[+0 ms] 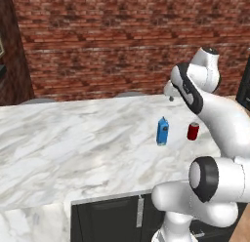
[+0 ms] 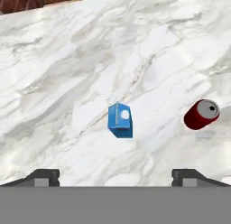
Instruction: Move the drinks to the dining counter.
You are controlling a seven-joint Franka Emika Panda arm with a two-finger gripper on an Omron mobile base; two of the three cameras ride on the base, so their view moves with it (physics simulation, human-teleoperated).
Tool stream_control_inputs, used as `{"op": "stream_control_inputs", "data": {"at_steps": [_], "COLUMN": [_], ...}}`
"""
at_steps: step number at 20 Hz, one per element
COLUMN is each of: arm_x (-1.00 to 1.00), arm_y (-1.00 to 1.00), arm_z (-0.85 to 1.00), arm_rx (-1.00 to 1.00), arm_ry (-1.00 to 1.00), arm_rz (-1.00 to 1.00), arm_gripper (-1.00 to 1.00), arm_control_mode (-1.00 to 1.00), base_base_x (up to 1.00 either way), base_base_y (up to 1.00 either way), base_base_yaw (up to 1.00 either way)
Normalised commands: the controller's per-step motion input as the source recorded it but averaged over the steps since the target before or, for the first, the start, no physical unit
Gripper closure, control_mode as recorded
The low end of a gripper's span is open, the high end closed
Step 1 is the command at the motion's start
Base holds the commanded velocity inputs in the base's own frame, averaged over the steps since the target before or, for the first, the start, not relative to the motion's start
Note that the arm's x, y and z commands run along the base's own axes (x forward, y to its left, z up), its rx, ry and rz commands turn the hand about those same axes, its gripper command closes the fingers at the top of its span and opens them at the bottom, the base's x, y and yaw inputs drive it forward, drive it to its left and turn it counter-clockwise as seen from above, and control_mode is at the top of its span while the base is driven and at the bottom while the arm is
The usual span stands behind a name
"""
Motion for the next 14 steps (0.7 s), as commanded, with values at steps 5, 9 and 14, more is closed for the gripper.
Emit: {"op": "stream_control_inputs", "data": {"at_steps": [5,9,14], "arm_x": [-1.00,-1.00,-1.00], "arm_y": [0.05,0.09,0.27], "arm_z": [0.62,0.32,0.09], "arm_rx": [-0.04,-0.14,-0.12], "arm_ry": [-0.17,-0.28,-0.17], "arm_rz": [0.00,0.00,0.00], "arm_gripper": [-1.00,-1.00,-1.00], "arm_control_mode": [-1.00,-1.00,-1.00], "base_base_x": [0.00,0.00,0.00], "base_base_y": [0.00,0.00,0.00], "base_base_yaw": [0.00,0.00,0.00]}}
